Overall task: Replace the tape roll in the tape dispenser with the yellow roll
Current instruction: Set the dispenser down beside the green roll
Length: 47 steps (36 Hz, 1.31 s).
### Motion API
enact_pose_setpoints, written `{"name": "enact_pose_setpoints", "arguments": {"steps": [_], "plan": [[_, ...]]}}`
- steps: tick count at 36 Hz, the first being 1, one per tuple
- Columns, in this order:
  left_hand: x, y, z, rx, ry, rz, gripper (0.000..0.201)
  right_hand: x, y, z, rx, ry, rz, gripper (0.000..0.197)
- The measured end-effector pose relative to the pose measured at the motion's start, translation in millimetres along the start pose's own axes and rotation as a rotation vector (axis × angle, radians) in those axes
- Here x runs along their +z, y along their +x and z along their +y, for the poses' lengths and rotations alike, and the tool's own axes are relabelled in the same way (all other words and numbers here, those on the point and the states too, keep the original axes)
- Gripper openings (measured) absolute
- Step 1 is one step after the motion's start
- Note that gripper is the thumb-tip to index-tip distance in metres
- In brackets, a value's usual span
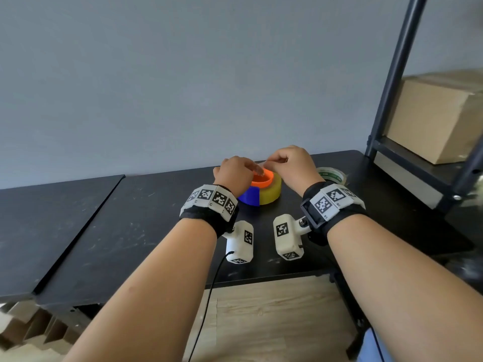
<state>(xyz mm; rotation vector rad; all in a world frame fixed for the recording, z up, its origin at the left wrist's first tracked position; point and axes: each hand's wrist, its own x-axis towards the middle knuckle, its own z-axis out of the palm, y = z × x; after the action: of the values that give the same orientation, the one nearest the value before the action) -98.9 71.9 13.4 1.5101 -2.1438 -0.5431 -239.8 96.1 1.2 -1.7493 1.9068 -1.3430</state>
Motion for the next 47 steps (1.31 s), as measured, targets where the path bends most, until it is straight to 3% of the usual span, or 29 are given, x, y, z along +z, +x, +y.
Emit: {"name": "enact_pose_setpoints", "arguments": {"steps": [3, 7, 13, 15, 19, 24, 31, 37, 47], "plan": [[3.5, 1.7, 10.1, -0.039, -0.079, -0.001, 0.043, -5.7, 0.0, 10.0, 0.041, 0.0, 0.061, 0.011], [-7.5, 9.4, 5.8, -0.101, -0.215, 0.123, 0.037, -32.8, 1.9, 41.7, 0.235, 0.071, 0.222, 0.026], [0.2, 11.3, 16.2, -0.057, -0.185, 0.051, 0.04, -54.3, 1.3, 71.1, 0.361, 0.136, 0.234, 0.036], [11.7, 10.6, 28.1, -0.028, -0.176, 0.017, 0.041, -53.1, 3.1, 75.8, 0.387, 0.123, 0.216, 0.042], [32.1, 14.2, 46.4, 0.025, -0.149, -0.048, 0.045, -55.2, 5.6, 86.2, 0.443, 0.015, 0.158, 0.022], [53.7, 23.0, 58.4, 0.112, -0.028, -0.126, 0.051, -62.4, 5.8, 90.9, 0.499, -0.177, 0.014, 0.018], [80.6, 33.3, 71.9, 0.241, 0.138, -0.299, 0.054, -59.6, 9.4, 103.1, 0.517, -0.34, -0.045, 0.033], [95.8, 39.5, 75.1, 0.277, 0.261, -0.329, 0.053, -57.7, 11.6, 111.4, 0.525, -0.382, -0.06, 0.033], [101.6, 45.4, 68.2, 0.303, 0.267, -0.321, 0.051, -54.7, 13.9, 119.4, 0.565, -0.4, -0.017, 0.047]]}}
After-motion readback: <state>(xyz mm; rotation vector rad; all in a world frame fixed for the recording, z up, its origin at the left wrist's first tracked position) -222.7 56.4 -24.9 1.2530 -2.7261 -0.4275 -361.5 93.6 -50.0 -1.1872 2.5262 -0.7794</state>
